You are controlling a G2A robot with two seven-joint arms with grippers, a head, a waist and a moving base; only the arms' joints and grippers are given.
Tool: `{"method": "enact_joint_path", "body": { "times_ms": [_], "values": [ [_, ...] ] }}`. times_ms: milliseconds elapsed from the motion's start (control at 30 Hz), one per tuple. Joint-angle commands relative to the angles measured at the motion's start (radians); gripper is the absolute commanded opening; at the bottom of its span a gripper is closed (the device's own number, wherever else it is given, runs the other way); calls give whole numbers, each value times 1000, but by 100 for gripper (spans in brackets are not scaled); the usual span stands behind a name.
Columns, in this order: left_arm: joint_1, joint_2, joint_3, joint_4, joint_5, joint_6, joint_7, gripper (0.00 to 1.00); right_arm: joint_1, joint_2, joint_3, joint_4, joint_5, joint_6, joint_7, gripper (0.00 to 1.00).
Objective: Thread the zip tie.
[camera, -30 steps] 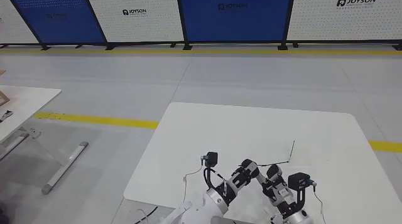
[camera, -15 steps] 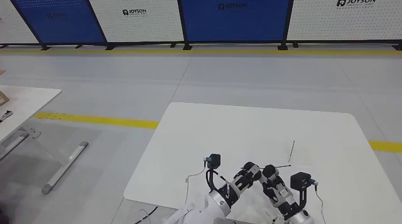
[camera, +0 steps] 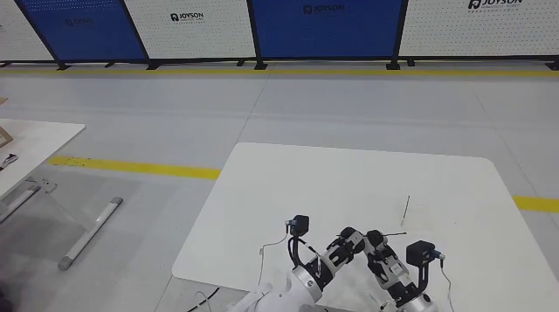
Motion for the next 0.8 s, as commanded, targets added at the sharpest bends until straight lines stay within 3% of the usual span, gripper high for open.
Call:
{"method": "enact_joint_path", "body": {
  "times_ms": [0, 300, 367, 467, 767],
  "values": [
    [0, 0, 0, 0, 1, 0, -1, 0, 1, 1, 0, 0, 2, 0, 0, 20],
    [-3, -1, 3, 1, 8, 2, -8, 0, 3, 3, 1, 0, 16, 0, 2, 16],
    [-4, -1, 4, 1, 11, 4, -9, 0, 3, 4, 2, -2, 17, 0, 2, 13],
    [-5, -2, 6, 3, 12, 6, -8, 0, 2, 5, 3, -3, 18, 0, 2, 0],
    [-2, -3, 10, -14, 14, -11, -7, 0, 2, 7, 4, -4, 19, 0, 7, 0]
  ]
}}
